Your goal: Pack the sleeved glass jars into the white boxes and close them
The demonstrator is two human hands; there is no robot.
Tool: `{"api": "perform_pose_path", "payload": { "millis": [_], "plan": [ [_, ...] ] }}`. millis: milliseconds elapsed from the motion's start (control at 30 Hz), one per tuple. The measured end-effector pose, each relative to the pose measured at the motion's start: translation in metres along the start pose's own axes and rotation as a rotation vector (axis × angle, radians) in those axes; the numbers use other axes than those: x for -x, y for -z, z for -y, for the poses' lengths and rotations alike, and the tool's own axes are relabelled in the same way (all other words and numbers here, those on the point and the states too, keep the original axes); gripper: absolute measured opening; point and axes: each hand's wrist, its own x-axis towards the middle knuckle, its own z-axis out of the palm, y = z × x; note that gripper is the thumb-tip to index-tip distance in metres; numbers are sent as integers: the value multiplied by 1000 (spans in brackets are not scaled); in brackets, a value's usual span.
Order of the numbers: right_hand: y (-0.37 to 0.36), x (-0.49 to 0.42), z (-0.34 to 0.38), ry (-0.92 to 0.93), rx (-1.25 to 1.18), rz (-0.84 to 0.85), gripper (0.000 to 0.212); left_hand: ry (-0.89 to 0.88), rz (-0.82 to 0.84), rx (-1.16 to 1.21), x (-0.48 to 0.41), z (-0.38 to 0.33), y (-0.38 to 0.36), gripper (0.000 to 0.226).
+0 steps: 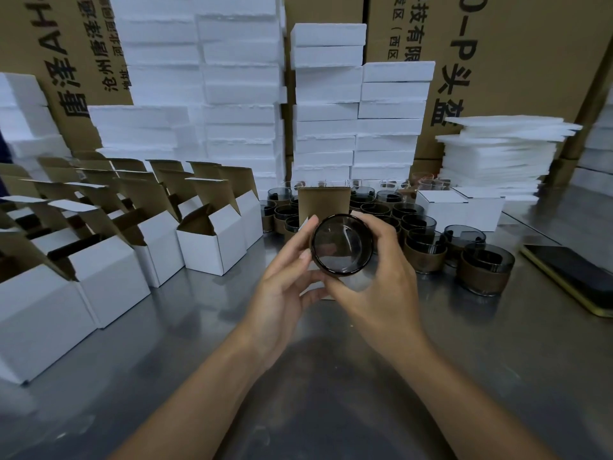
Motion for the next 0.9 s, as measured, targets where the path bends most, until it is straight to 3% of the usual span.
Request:
{"api": "perform_pose_path", "payload": {
  "millis": [400,633,733,900],
  "plan": [
    [0,0,2,64,-41,-78,78,-7,-25,-53,2,-3,-5,44],
    [2,-5,9,-171,-320,-46,54,23,-66,-74,2,-3,-3,46],
    [3,-9,8,-290,-473,-86,45,30,-53,-41,2,-3,-4,33],
    [8,-16,12,-500,-601,-105,60,8,-52,-87,2,-1,-6,28]
  ]
}}
